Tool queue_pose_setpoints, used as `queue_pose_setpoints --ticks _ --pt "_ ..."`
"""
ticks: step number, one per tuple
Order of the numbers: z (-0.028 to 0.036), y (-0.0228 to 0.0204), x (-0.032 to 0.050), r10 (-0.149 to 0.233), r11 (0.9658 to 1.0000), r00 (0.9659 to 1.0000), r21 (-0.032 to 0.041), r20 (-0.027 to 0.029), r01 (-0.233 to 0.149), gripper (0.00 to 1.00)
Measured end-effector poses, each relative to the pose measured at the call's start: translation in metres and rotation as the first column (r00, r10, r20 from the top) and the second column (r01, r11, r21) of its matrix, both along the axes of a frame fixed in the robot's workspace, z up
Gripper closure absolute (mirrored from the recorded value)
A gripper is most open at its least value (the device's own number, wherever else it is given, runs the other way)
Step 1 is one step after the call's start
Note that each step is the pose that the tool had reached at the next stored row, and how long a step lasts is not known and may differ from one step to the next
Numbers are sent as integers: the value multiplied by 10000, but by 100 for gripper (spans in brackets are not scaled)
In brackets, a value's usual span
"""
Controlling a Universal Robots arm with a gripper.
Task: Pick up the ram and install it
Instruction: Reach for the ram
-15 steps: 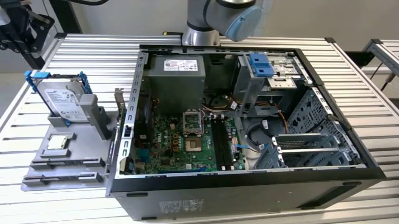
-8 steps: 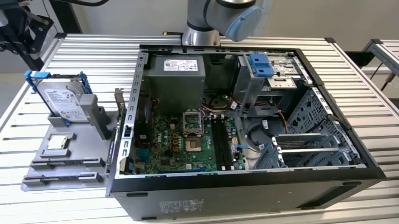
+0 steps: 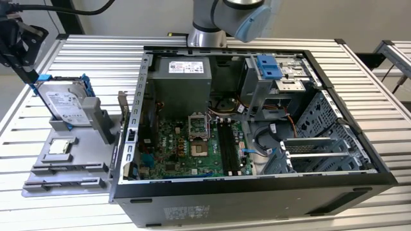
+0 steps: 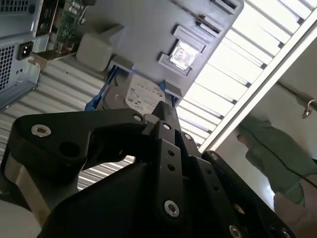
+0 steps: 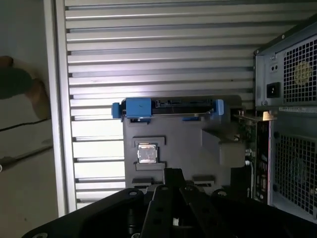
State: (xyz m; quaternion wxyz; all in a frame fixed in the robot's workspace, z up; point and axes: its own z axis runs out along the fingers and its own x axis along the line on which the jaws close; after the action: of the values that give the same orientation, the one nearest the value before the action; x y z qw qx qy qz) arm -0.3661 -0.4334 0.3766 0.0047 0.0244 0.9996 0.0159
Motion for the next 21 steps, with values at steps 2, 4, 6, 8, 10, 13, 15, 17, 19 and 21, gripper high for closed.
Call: queue_pose_setpoints --ticks 2,4,6,8,10,13,15,17,19,21 --pt "0 -41 4 16 10000 10000 -1 -1 -16 100" --pt "-1 -52 11 102 9999 9999 0 0 -102 100" --pt "-3 -61 17 208 9998 9998 1 0 -208 100" --pt "-5 -99 23 240 9997 9997 -1 -4 -240 100" --pt "-7 -146 27 252 9997 9997 0 -7 -252 100" --pt "-11 -223 30 271 9996 9996 0 -8 -271 100" --pt "-14 -269 33 285 9996 9996 0 -9 -285 100" --pt "-17 -313 37 303 9995 9995 0 -11 -303 100" --pt "-21 -353 42 324 9995 9995 1 -11 -324 100" --pt "-24 -392 47 347 9994 9994 0 -12 -347 100"
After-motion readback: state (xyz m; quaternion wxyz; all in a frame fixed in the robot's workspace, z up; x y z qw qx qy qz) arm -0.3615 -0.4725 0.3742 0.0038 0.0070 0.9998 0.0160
